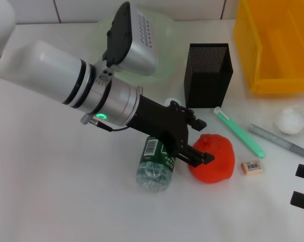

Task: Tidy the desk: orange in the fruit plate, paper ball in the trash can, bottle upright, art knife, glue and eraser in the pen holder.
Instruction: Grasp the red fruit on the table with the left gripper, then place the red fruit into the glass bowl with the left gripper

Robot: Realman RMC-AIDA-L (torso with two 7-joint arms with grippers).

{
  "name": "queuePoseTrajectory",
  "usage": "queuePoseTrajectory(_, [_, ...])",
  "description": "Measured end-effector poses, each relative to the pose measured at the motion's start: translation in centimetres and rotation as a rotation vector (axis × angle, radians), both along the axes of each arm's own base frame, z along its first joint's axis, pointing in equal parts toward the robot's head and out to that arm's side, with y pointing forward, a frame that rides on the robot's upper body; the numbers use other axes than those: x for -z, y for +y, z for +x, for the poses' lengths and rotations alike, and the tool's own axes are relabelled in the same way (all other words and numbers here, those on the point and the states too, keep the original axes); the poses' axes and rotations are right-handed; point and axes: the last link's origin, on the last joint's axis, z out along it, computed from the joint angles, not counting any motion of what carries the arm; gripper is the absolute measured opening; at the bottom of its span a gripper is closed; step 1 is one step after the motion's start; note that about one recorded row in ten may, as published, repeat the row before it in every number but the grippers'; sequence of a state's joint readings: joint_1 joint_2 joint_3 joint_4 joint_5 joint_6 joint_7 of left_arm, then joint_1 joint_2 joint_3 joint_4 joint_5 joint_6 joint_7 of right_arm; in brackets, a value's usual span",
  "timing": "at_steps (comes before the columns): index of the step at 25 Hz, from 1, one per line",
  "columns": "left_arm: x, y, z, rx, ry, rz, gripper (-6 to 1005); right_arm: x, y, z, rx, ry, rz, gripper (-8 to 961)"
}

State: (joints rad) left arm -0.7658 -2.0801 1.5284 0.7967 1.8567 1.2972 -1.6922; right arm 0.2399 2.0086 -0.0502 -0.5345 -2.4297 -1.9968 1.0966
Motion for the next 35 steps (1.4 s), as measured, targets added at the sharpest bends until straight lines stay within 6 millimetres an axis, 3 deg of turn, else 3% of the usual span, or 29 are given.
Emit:
queuePoseTrajectory(12, [1.1, -0.2, 0.2, 0.041, -0.054, 0.064, 648, 0.3, 0.4, -0.1, 0.003, 0.008, 0.007, 800])
queuePoseTrajectory(13, [3.2, -0.9, -0.5, 0.096, -0.01, 0.104, 645, 0.3, 0.4, -0.2, 0.002, 0.008, 0.007, 800])
queuePoseTrajectory(23, [4.4, -1.8, -1.0, 0.139, 0.036, 0.111, 620, 0.3, 0.8, -0.3, -0.007, 0.01, 0.005, 800])
queuePoseTrajectory(35, [4.5, -2.5, -0.5, 0.148, 0.009, 0.105, 275, 0.4, 0.6, -0.3, -0.002, 0.01, 0.003, 799])
